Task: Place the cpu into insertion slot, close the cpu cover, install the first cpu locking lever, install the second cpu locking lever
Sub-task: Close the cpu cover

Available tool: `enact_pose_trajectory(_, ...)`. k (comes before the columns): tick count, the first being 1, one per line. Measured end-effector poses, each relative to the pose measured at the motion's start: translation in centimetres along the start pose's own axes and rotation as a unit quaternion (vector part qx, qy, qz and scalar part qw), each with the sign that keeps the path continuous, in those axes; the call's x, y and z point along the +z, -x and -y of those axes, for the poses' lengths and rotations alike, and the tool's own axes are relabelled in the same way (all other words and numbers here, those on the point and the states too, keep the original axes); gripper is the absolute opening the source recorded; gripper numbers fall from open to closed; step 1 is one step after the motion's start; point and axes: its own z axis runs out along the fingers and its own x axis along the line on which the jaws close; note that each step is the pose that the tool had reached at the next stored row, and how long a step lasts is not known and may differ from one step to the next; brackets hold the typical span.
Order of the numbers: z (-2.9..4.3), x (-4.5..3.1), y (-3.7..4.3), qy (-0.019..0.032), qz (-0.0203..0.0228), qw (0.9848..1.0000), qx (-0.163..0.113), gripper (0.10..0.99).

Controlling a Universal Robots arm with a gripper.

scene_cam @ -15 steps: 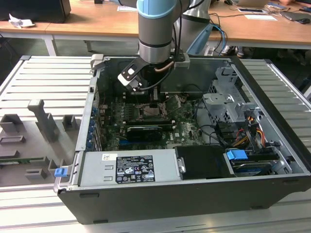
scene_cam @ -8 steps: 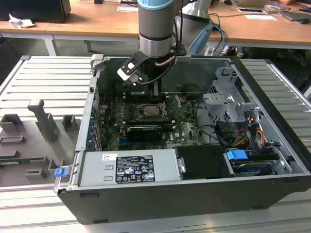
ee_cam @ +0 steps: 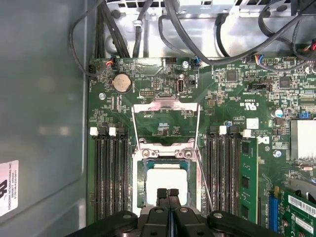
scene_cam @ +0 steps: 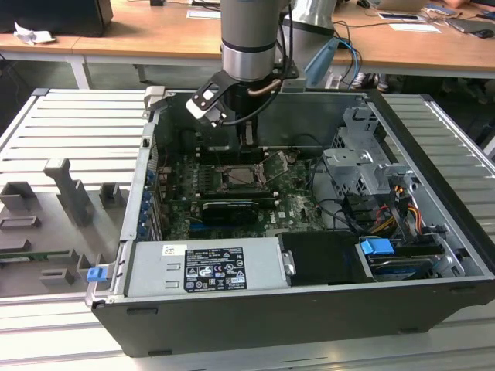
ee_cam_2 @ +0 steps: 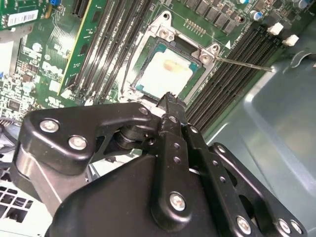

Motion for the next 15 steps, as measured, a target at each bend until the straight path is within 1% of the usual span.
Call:
enact_pose_trajectory(1, -0.05, 0.0, 0.06, -0.0001, 0.0001, 1.0, 0.0, 0.106)
enact_pose_trajectory(2, -0.27, 0.02, 0.05, -0.0006, 0.0, 1.0, 0.0, 0.106)
enact_pose_trajectory(3, -0.8, 0.04, 0.06, -0.002, 0.0, 1.0, 0.0, 0.106)
enact_pose_trajectory(5, -1.63, 0.08, 0.05, -0.0049, 0.0, 1.0, 0.0, 0.106)
enact_pose_trajectory(6, -1.93, 0.1, 0.06, -0.0059, 0.0, 1.0, 0.0, 0.106)
enact_pose_trajectory(7, -1.97, 0.03, 0.06, -0.006, 0.0002, 1.0, 0.0, 0.106)
enact_pose_trajectory(9, -2.05, -0.87, 0.0, -0.0061, 0.0001, 1.0, 0.0, 0.106)
enact_pose_trajectory(10, -2.27, -0.96, -0.01, -0.0067, 0.0, 1.0, 0.0, 0.106)
enact_pose_trajectory(12, -3.84, -0.88, -0.01, -0.0107, 0.0001, 0.9999, 0.0, 0.106)
enact_pose_trajectory(13, -4.36, -0.82, -0.01, -0.0112, 0.0, 0.9999, -0.003, 0.106)
enact_pose_trajectory(15, -4.85, -0.69, -0.02, -0.0119, -0.0004, 0.9999, -0.012, 0.106)
